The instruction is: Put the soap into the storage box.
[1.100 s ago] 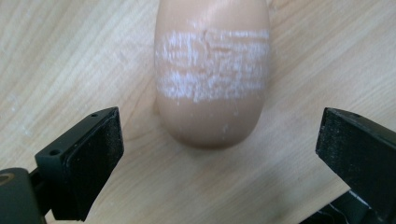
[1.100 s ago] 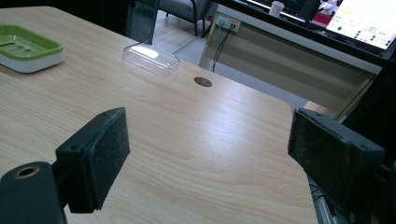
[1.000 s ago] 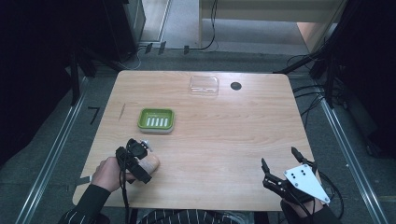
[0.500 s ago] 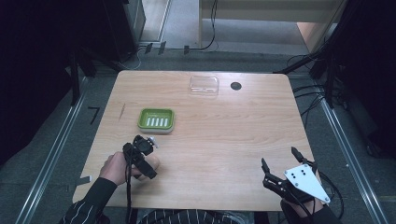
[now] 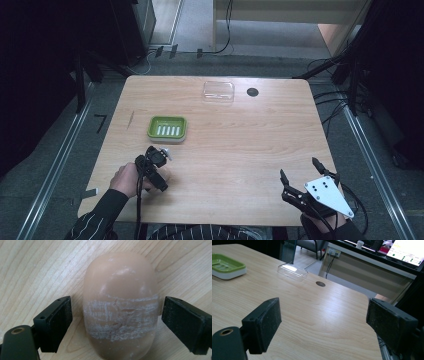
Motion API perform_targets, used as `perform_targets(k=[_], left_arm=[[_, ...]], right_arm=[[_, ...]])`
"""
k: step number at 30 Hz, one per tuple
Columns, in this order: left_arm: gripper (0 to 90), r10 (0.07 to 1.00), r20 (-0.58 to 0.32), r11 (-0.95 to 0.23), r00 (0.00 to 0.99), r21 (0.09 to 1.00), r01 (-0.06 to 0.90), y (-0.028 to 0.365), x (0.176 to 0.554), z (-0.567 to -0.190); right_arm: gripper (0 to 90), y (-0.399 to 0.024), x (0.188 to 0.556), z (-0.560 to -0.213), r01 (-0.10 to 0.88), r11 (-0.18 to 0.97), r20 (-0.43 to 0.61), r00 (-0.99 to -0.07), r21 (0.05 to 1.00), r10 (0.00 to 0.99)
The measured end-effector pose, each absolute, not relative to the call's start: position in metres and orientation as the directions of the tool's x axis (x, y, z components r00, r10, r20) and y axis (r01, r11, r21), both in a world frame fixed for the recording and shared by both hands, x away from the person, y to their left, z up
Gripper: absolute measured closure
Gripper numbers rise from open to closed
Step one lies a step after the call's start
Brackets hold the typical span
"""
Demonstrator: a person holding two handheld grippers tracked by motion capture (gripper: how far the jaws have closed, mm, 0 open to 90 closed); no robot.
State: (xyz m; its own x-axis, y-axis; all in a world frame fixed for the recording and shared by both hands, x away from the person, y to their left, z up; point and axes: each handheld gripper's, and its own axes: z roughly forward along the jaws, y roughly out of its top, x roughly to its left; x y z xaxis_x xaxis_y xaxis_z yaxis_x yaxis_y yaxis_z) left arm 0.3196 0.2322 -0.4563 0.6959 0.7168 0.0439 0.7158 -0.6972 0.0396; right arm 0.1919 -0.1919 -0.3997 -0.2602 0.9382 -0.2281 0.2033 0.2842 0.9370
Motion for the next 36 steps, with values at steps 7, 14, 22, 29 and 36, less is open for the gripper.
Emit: perform_targets(k=[7,14,22,29,36], left_arm=[[12.6,0.725,0.041,-0.688,0.687,0.041,0.724,0.235,0.320,-0.458],[28.6,0.719,0.039,-0.694,0.694,0.077,0.715,0.235,0.316,-0.452],[33.7,0.714,0.041,-0.699,0.699,0.093,0.709,0.236,0.314,-0.452],[33.7,0.704,0.037,-0.709,0.709,0.098,0.699,0.237,0.314,-0.451],[33.8,0.689,0.041,-0.724,0.724,0.099,0.683,0.234,0.314,-0.448]], right_arm=[[13.4,-0.192,0.192,-0.400,0.206,0.283,-0.227,-0.260,0.937,0.939],[13.4,-0.192,0.192,-0.400,0.203,0.284,-0.228,-0.259,0.937,0.938],[13.5,-0.192,0.192,-0.400,0.202,0.285,-0.229,-0.260,0.937,0.938],[13.4,-0.192,0.191,-0.400,0.205,0.281,-0.226,-0.258,0.938,0.939],[13.4,-0.192,0.192,-0.400,0.207,0.279,-0.223,-0.256,0.938,0.940]])
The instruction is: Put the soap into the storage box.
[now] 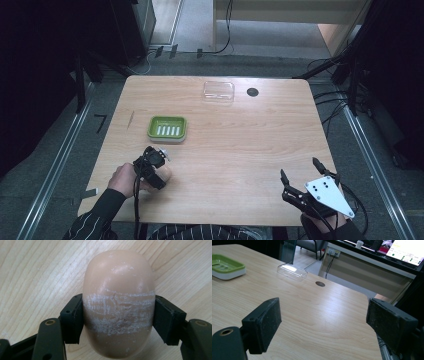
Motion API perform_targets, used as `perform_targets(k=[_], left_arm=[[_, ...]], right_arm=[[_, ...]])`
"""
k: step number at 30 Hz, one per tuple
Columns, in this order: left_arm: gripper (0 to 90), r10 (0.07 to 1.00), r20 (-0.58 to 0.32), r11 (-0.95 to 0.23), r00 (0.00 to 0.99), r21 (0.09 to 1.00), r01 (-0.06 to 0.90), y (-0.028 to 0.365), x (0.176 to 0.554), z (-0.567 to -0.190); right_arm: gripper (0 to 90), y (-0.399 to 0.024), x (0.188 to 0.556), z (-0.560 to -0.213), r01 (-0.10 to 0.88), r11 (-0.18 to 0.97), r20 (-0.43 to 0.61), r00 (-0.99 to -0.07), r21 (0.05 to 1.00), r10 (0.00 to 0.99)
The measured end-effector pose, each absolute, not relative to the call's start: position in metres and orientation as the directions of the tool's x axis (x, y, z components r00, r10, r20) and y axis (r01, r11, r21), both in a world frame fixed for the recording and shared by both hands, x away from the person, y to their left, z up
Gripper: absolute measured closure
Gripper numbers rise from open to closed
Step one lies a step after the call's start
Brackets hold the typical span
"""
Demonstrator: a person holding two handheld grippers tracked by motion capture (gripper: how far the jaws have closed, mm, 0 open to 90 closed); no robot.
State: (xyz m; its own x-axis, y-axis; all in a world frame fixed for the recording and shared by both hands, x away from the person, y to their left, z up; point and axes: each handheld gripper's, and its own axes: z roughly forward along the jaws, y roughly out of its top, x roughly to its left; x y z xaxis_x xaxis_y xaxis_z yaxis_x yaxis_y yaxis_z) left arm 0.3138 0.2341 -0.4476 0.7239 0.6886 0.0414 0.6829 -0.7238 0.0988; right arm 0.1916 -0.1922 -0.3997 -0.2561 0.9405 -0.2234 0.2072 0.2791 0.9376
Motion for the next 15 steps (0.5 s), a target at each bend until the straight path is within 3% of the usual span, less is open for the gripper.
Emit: perform_targets(k=[15], left_arm=[[33.7,0.682,0.049,-0.729,0.730,0.125,0.673,0.2366,0.3206,-0.4378]], right_arm=[[13.5,-0.1912,0.1917,-0.3998,0.209,0.282,-0.225,-0.259,0.936,0.939]])
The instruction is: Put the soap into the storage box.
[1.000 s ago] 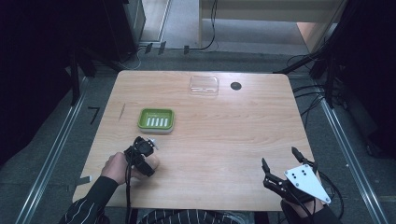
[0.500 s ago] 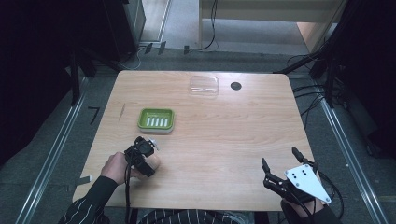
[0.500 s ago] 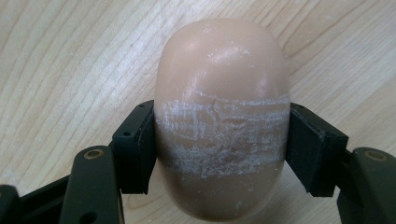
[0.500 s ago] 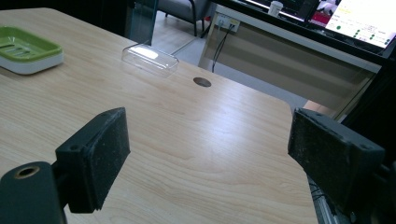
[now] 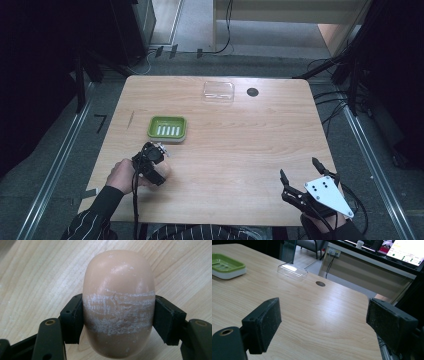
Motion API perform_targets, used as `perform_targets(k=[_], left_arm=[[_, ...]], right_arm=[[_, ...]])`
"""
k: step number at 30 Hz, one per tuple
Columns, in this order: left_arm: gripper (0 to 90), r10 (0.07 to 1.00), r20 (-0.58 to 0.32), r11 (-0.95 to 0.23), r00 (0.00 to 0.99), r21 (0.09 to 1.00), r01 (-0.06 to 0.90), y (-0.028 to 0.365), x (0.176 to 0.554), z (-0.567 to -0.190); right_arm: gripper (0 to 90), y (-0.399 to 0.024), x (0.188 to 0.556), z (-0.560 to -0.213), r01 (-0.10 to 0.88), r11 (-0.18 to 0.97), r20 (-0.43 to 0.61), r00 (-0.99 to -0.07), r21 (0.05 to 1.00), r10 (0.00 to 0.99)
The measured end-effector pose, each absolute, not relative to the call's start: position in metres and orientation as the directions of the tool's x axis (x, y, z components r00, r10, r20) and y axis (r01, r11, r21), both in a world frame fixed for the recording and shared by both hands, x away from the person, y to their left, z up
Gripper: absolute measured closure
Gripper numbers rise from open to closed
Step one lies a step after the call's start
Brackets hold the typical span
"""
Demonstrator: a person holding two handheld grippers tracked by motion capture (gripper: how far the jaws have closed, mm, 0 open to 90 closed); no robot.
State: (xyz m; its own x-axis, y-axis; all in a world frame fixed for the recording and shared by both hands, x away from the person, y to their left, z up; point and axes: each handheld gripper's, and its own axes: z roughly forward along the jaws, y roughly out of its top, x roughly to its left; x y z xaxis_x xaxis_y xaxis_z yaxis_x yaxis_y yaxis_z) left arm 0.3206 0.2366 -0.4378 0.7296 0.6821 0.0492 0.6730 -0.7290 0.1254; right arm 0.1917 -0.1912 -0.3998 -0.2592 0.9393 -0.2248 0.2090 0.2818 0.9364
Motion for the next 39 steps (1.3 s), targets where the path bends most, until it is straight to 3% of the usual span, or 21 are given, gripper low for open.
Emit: perform_targets(k=[39], left_arm=[[33.7,0.632,0.039,-0.770,0.774,0.138,0.622,0.224,0.364,-0.424]], right_arm=[[13.4,-0.191,0.192,-0.400,0.210,0.285,-0.227,-0.261,0.935,0.938]])
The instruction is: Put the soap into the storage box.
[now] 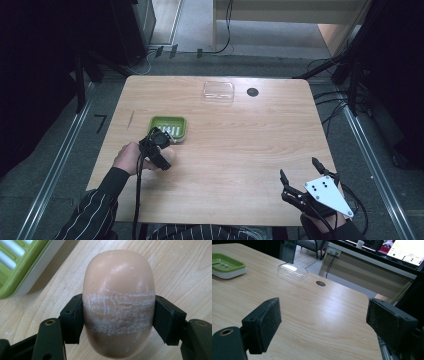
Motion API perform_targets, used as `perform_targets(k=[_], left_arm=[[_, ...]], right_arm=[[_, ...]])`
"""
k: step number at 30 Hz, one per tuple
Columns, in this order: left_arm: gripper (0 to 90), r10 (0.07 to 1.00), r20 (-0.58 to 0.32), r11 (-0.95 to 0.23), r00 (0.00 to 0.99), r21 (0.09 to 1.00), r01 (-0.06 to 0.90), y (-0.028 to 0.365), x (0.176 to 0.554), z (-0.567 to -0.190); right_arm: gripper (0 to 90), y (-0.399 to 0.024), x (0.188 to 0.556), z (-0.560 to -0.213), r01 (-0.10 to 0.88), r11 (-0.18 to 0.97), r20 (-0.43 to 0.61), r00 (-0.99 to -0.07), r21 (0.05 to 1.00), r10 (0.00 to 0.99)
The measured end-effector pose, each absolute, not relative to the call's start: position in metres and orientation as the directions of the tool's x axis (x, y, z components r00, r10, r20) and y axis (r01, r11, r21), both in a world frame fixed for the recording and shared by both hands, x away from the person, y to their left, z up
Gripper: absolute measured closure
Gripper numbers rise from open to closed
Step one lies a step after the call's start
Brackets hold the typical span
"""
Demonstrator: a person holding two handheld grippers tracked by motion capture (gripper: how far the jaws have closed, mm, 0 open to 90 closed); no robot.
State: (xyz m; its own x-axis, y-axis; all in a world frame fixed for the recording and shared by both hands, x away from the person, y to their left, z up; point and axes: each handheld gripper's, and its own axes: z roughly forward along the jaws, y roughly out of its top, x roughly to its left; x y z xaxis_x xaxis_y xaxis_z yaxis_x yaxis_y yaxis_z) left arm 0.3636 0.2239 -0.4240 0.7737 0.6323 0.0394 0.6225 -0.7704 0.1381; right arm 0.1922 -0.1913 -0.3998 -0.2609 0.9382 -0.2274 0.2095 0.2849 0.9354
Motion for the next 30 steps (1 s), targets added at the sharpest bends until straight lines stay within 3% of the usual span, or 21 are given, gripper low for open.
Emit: perform_targets(k=[30], left_arm=[[33.6,0.579,0.062,-0.810,0.813,0.166,0.563,0.216,0.393,-0.402]], right_arm=[[13.4,-0.191,0.192,-0.400,0.211,0.285,-0.228,-0.261,0.935,0.938]])
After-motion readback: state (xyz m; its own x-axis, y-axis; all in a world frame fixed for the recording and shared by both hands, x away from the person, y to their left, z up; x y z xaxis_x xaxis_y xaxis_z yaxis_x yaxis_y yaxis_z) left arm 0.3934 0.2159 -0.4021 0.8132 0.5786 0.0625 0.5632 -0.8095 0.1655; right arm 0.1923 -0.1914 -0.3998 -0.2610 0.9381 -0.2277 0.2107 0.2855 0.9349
